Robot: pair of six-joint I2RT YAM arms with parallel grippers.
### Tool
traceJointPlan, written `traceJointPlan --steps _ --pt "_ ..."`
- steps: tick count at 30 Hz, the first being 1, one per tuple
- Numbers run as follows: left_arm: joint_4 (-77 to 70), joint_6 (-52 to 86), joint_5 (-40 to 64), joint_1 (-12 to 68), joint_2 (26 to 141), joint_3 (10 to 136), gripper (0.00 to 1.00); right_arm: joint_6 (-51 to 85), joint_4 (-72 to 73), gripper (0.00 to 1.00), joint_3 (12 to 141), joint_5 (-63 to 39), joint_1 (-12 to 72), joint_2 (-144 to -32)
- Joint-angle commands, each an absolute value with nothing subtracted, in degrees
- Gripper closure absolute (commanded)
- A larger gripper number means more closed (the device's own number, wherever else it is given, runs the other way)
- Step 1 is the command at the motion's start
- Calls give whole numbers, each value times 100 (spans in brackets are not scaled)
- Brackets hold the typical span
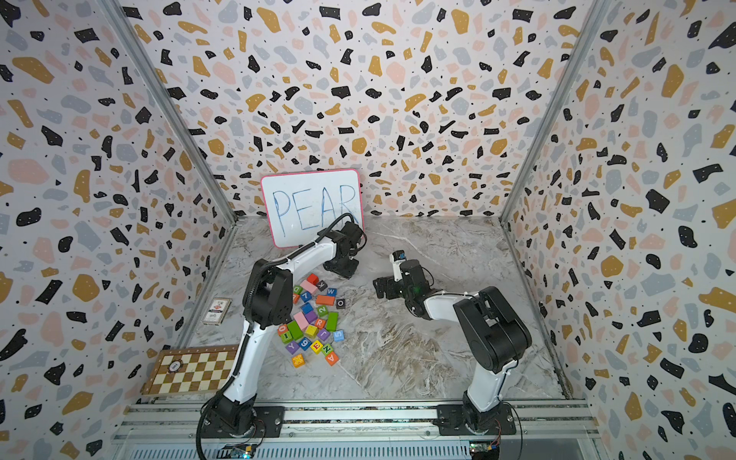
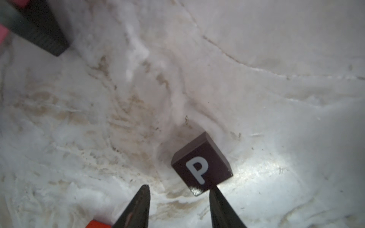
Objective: Spell the uppercase word “pear” with letter blocks
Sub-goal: Move the letter block to the center of the board.
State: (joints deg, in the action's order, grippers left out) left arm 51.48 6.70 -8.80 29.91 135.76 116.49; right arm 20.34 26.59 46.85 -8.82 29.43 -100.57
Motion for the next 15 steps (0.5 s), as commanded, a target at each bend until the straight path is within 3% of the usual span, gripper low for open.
traceJointPlan --steps 1,6,15 --pt "5075 1646 -470 2997 12921 11554 53 2009 2624 2 4674 -891 3015 -9984" --pt "4732 2522 -359 2992 12536 11111 51 1981 2604 2 4693 -875 3036 -10016" --pt "5516 2873 -496 2962 13331 12058 45 1916 2592 1 4722 -866 3040 -10046"
